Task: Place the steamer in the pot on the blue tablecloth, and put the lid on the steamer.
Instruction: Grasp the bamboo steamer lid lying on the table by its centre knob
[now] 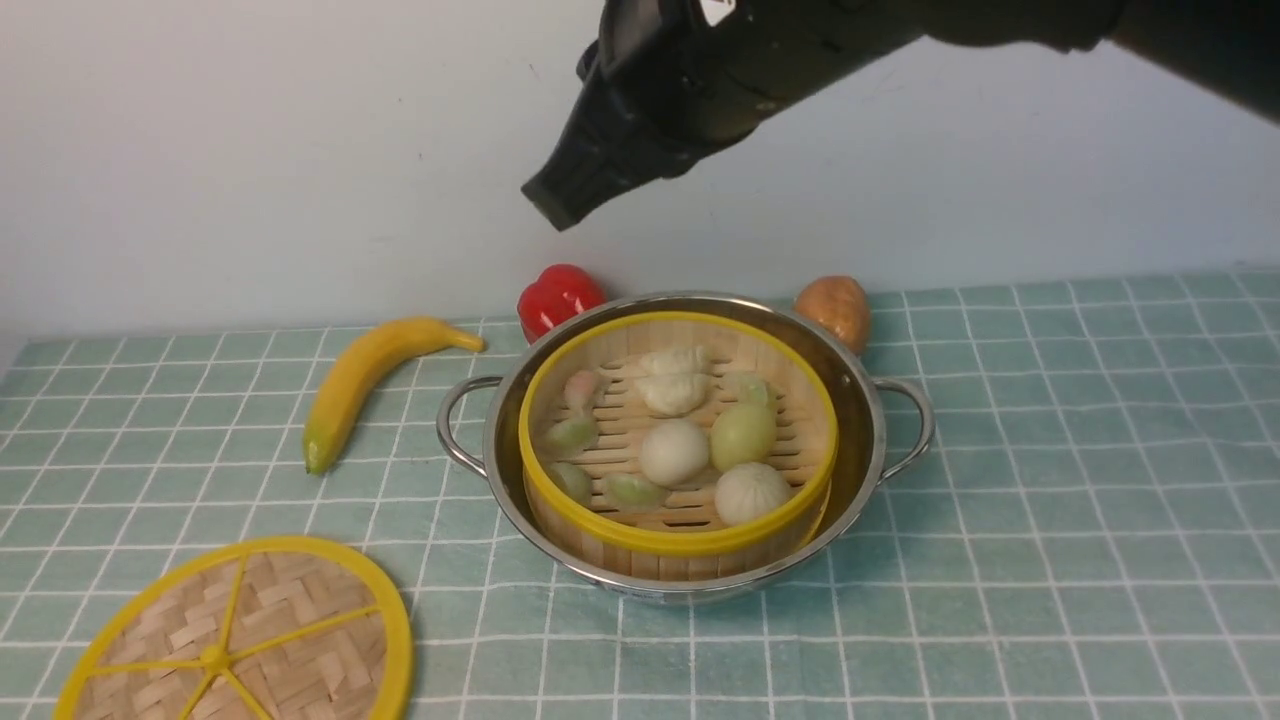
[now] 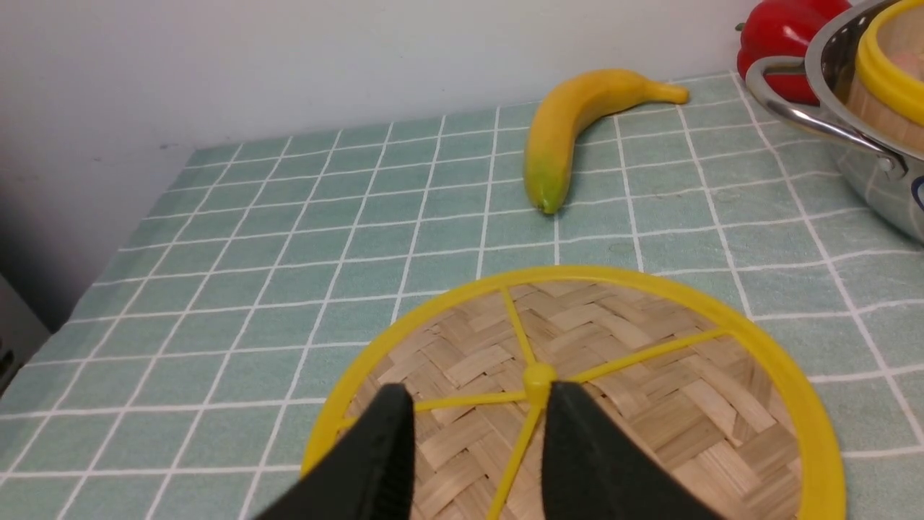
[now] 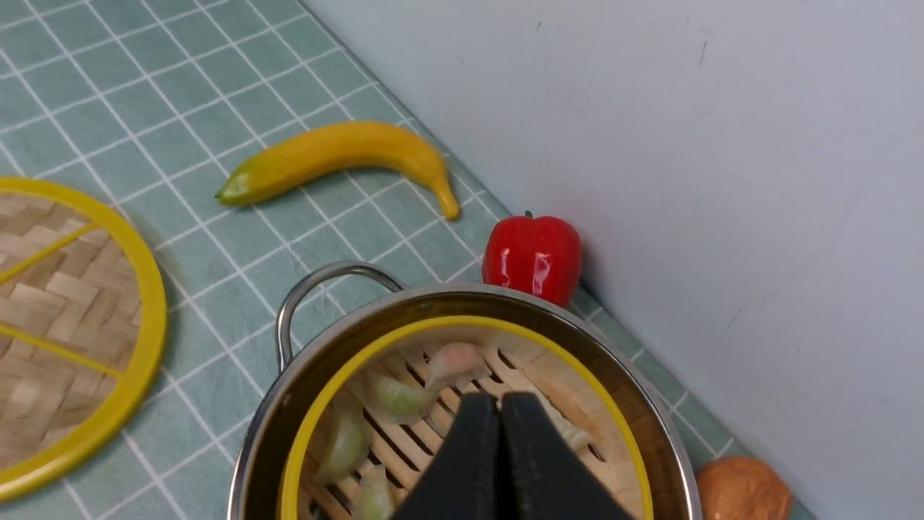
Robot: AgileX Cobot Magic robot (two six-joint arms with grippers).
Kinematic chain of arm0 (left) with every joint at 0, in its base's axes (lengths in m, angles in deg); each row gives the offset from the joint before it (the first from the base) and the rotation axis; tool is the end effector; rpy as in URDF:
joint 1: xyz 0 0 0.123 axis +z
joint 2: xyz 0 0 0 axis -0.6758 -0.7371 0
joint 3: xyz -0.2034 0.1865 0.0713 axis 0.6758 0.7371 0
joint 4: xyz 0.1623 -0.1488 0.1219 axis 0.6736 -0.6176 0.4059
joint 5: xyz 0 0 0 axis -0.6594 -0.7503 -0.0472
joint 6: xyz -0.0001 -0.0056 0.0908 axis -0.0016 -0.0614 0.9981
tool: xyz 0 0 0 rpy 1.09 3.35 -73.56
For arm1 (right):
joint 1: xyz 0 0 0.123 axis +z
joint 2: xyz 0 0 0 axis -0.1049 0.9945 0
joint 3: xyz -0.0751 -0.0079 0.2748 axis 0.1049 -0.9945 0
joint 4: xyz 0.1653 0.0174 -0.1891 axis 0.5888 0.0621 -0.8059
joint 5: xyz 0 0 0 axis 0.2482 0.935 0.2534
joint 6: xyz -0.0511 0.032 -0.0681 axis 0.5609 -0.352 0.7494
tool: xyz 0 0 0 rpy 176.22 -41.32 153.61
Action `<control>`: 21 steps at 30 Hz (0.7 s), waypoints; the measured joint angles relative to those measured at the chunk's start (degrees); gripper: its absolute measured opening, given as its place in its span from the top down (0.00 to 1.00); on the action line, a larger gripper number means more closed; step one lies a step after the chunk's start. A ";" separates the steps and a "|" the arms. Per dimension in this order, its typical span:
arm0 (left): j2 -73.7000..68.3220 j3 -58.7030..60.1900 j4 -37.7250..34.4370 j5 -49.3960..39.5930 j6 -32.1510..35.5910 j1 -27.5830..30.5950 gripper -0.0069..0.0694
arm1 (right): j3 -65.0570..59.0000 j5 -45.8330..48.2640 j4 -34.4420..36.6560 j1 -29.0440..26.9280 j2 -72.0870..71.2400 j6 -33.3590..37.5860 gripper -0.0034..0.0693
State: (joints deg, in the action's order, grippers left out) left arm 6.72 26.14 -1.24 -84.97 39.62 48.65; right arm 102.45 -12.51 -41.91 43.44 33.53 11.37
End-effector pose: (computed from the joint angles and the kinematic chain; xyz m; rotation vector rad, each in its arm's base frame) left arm 0.0525 0.0067 0.1771 0.0374 1.8656 0.1916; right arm 0.2696 0.2805 0.4196 -0.8832 2.1377 0.1322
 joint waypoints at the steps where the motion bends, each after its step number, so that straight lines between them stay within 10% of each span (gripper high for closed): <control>1: 0.00 0.00 0.00 0.00 0.00 0.00 0.59 | -0.09 0.49 -0.28 -0.14 -0.07 -0.05 0.95; 8: 0.00 0.00 0.00 0.00 0.00 0.00 0.59 | -16.09 -4.12 -0.14 -5.21 -9.76 -5.32 0.95; 21: 0.00 0.00 0.00 0.00 0.00 0.00 0.59 | -79.34 -45.20 2.80 -34.65 -62.68 -13.01 0.91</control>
State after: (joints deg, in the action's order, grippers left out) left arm 6.72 26.14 -1.24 -84.97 39.62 48.65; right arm 23.11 -57.71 -39.11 8.79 -29.15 -1.64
